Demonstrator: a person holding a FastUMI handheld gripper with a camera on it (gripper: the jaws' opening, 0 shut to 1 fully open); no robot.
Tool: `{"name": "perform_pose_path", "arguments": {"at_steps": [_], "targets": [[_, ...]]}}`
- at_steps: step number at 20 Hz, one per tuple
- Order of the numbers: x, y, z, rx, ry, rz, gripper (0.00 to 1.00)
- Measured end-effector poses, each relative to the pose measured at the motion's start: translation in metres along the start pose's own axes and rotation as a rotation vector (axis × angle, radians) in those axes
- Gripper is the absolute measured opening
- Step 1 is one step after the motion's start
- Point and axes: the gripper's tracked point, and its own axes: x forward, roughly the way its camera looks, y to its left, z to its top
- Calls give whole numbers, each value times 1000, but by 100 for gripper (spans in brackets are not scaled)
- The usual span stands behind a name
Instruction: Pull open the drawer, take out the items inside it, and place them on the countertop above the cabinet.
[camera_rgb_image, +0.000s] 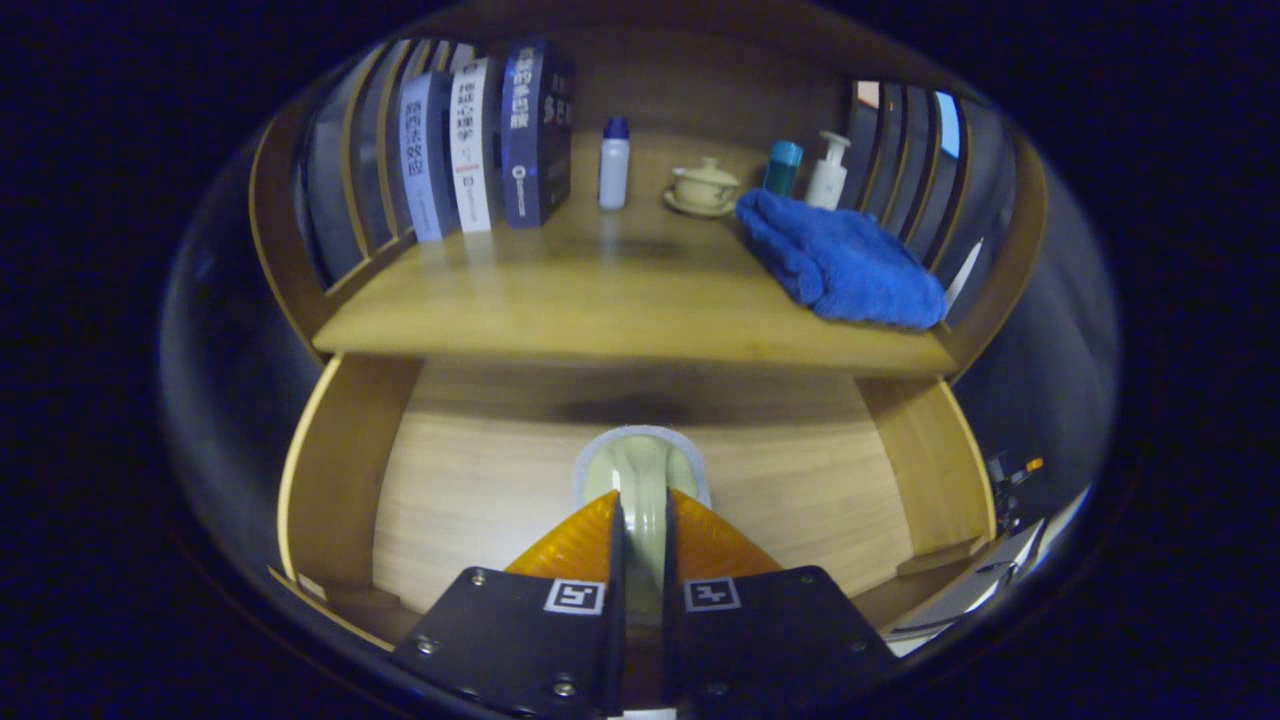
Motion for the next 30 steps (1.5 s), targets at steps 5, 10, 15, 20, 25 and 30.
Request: {"name": "perform_pose_path", "arguments": {"at_steps": [5,10,15,20,25,30], "targets": [[-14,0,66,28,-128,3,15],[6,-5,119,42,-213,-2,14],[38,-5,147,52,-244,22,14],[51,-15,153,70,-248,-14,23],[35,-12,149,39,-277,-18,42],[-31,-23,131,37,-411,-53,43]]}}
